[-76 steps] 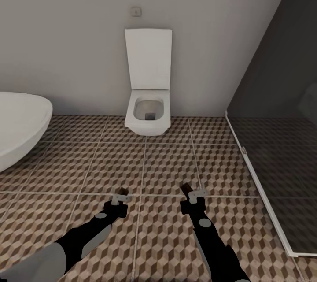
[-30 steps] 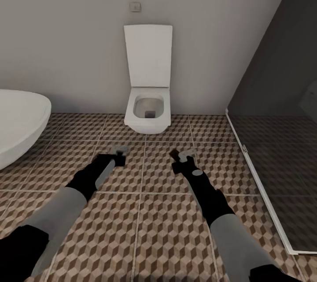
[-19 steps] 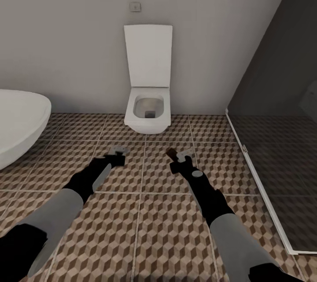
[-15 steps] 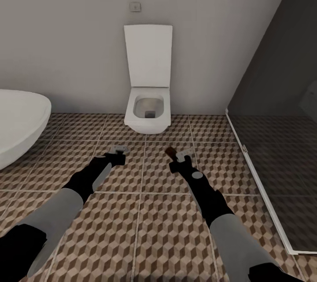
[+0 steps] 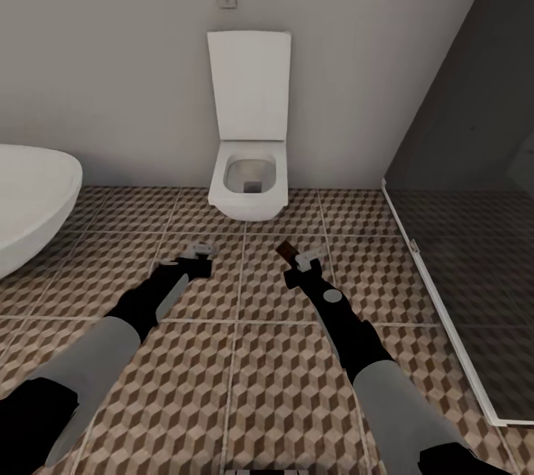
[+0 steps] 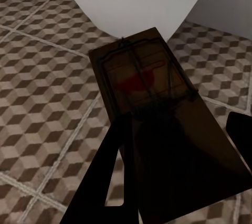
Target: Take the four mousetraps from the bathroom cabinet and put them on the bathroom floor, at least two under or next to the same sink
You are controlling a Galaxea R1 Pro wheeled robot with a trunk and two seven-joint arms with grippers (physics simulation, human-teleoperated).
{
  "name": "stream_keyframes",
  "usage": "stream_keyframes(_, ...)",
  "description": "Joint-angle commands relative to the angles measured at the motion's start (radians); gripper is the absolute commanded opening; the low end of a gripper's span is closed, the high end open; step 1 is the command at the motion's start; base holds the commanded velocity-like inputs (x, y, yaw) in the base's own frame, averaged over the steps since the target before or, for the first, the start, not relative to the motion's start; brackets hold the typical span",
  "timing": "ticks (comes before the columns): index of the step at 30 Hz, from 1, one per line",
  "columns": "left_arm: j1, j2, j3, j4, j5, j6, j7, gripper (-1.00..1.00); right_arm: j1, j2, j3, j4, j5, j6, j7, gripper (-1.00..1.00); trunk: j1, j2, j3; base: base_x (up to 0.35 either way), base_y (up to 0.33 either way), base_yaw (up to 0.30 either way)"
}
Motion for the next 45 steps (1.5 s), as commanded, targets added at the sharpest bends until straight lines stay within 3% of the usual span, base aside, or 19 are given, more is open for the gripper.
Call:
stream_keyframes(1, -0.001, 0.001, -0.009, -0.003, 0.010, 0.003, 0.006, -1.00, -0.001, 0.000, -0.001, -0.002, 0.010, 0.006, 0.001, -1.00, 0.004, -0.008, -0.005, 0.000, 0.000, 0.000)
stream_keyframes(10, -0.001, 0.000, -0.035, -0.007, 0.011, 0.003, 0.007, -1.00, 0.000, 0.000, -0.001, -0.003, 0.010, 0.006, 0.001, -1.00, 0.038, -0.071, -0.048, 0.000, 0.000, 0.000)
stream_keyframes(45, -0.001, -0.012, -0.037, -0.011, 0.011, 0.003, 0.006, -1.00, -0.001, 0.000, -0.001, -0.003, 0.013, 0.005, -0.001, -1.00, 0.172, -0.316, -0.213, 0.000, 0.000, 0.000)
